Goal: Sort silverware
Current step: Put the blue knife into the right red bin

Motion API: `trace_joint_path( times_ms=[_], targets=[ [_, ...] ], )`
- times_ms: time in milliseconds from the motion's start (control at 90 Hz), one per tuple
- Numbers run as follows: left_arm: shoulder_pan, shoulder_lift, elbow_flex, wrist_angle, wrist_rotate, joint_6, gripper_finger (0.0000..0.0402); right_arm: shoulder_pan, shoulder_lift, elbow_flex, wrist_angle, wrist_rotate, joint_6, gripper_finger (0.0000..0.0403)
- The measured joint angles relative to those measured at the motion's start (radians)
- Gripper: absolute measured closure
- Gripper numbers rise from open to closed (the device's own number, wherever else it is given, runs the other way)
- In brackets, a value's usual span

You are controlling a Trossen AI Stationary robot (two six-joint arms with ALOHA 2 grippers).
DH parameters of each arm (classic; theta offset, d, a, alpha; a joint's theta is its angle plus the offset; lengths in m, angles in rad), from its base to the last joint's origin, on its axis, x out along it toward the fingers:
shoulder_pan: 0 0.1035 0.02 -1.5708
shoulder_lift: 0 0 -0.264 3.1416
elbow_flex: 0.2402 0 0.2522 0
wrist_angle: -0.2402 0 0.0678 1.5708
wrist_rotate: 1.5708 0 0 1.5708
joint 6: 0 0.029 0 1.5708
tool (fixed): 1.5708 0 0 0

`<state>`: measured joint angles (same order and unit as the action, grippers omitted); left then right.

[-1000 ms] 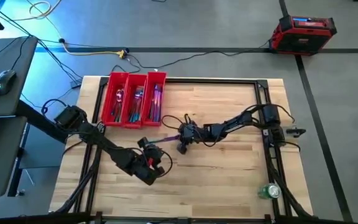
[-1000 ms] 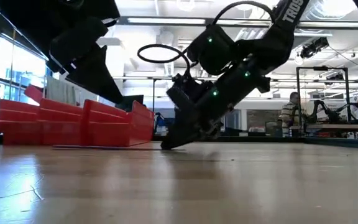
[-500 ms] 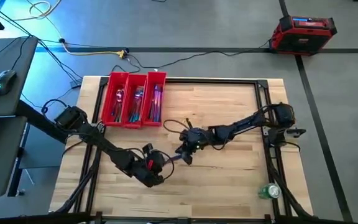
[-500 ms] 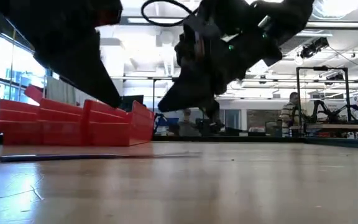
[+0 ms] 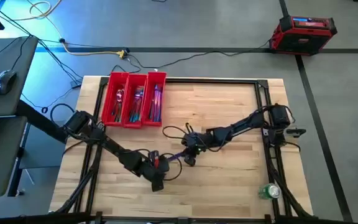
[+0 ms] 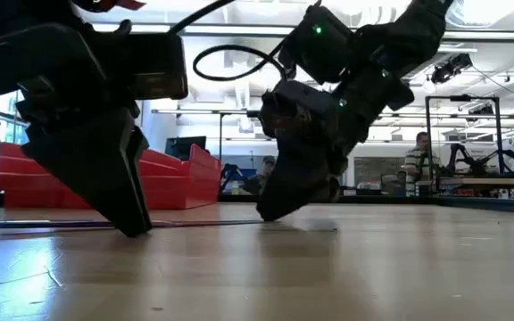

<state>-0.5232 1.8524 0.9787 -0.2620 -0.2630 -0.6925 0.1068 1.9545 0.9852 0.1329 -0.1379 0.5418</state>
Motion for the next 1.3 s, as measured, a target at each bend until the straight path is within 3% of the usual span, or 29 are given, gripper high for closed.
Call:
trace_joint_path(
  times_ms=[178,478,633,844,1300],
  targets=[
    [-0.001,-0.004,-0.001,-0.023,0.023,-0.002,0.0326,-0.02,0.0,0.001,0.001,-0.053,0.001,0.027],
    [-0.002,-0.004,-0.001,-0.064,0.046,-0.01,0.0326,-0.035,-0.001,0.001,0.113,-0.209,0.001,0.0265],
    [-0.003,-0.005,-0.001,-0.076,0.05,-0.01,0.0326,-0.04,-0.001,0.001,0.107,-0.207,0.003,0.0265],
    [-0.004,-0.004,-0.002,-0.082,0.047,-0.003,0.0326,-0.064,-0.002,0.001,-0.028,-0.127,0.008,0.0264],
    [-0.006,-0.001,-0.006,-0.1,-0.084,0.026,0.0326,-0.052,0.047,0.004,0.05,-0.229,0.043,0.0224]
  ],
)
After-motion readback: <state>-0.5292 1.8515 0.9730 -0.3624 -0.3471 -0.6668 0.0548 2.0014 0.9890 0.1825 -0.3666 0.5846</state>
